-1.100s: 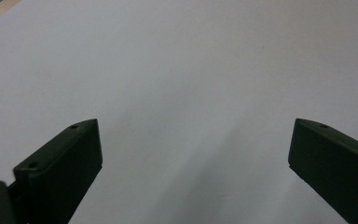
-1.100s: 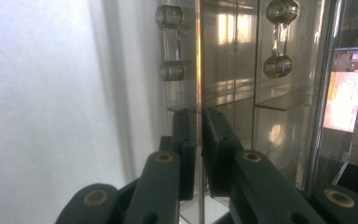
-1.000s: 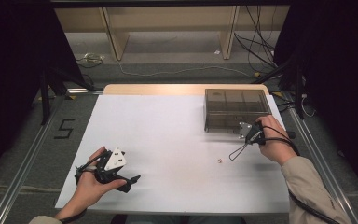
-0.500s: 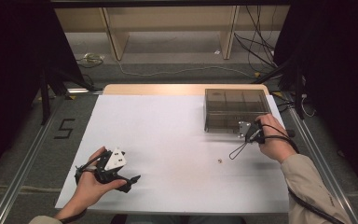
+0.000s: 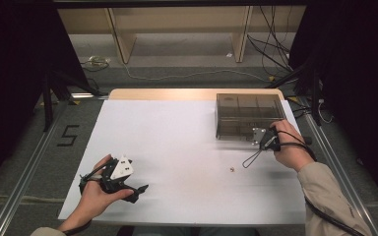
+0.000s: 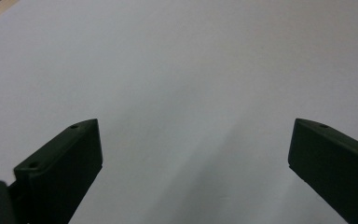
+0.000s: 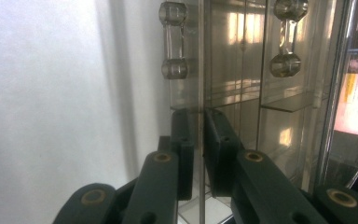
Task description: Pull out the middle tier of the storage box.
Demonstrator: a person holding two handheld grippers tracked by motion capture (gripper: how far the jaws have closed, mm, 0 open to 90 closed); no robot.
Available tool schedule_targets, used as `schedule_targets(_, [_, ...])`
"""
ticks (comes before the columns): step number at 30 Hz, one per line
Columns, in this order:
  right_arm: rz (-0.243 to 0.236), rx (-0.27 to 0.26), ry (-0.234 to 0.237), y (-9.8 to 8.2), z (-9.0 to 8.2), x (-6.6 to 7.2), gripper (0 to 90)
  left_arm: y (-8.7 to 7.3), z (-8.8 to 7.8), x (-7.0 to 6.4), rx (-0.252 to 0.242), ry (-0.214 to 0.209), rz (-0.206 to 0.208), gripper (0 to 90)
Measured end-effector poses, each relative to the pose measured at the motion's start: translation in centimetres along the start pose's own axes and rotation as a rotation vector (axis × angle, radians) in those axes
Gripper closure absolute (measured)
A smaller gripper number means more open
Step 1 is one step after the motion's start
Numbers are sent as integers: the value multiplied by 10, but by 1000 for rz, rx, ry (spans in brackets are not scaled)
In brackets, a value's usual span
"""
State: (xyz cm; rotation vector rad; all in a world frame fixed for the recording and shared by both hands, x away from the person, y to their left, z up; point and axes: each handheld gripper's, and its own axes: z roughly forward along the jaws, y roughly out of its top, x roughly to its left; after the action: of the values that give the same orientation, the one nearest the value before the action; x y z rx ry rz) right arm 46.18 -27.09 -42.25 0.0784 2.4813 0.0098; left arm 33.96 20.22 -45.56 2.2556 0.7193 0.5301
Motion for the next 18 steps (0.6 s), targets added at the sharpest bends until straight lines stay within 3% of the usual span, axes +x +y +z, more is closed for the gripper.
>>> schedule_targets(18, [-5, -3, 24, -2, -2, -1, 841, 0, 0, 0, 0, 2, -1, 28])
